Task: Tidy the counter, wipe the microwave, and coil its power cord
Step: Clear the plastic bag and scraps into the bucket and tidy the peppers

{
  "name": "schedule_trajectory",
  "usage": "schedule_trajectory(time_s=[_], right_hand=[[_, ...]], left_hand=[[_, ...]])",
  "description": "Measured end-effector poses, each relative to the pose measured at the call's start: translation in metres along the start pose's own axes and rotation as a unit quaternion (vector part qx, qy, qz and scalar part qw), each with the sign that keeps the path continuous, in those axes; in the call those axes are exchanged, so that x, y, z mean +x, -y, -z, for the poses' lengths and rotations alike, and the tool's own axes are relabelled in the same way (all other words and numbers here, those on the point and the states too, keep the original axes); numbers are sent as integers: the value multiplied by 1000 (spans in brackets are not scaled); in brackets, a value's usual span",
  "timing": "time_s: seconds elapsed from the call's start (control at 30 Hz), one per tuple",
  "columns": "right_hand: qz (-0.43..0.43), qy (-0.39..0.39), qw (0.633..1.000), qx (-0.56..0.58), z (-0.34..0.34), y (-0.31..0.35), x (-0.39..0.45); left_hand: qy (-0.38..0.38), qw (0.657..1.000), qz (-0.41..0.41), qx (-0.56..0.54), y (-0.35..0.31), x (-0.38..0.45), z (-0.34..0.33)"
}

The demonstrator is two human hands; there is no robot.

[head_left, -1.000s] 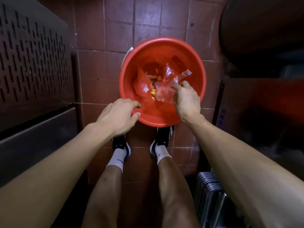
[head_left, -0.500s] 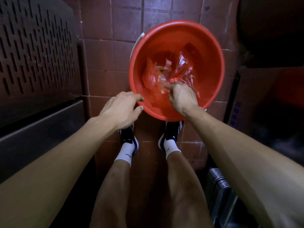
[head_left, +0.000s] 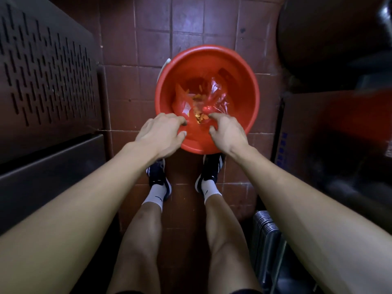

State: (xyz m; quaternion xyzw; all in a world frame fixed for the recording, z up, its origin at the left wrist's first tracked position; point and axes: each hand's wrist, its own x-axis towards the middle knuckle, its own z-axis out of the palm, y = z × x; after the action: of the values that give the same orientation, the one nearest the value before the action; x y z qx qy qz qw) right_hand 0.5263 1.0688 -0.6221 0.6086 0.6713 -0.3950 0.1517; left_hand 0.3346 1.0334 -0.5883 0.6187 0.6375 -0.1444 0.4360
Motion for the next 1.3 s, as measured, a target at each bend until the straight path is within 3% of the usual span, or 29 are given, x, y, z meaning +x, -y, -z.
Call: schedule_trajectory(time_s=[0.37,0.87,1.3], right_hand=[[34,22,999,-5,90,23,-91],[180,-2,982,-54,224,91,-238],[379,-15,909,-172,227,217,-311]], left_hand=[[-9,999,32,34,-55,-101,58],[-151,981,123,-7,-136,-281,154],[-253,938,229,-63,-98,-425,140]])
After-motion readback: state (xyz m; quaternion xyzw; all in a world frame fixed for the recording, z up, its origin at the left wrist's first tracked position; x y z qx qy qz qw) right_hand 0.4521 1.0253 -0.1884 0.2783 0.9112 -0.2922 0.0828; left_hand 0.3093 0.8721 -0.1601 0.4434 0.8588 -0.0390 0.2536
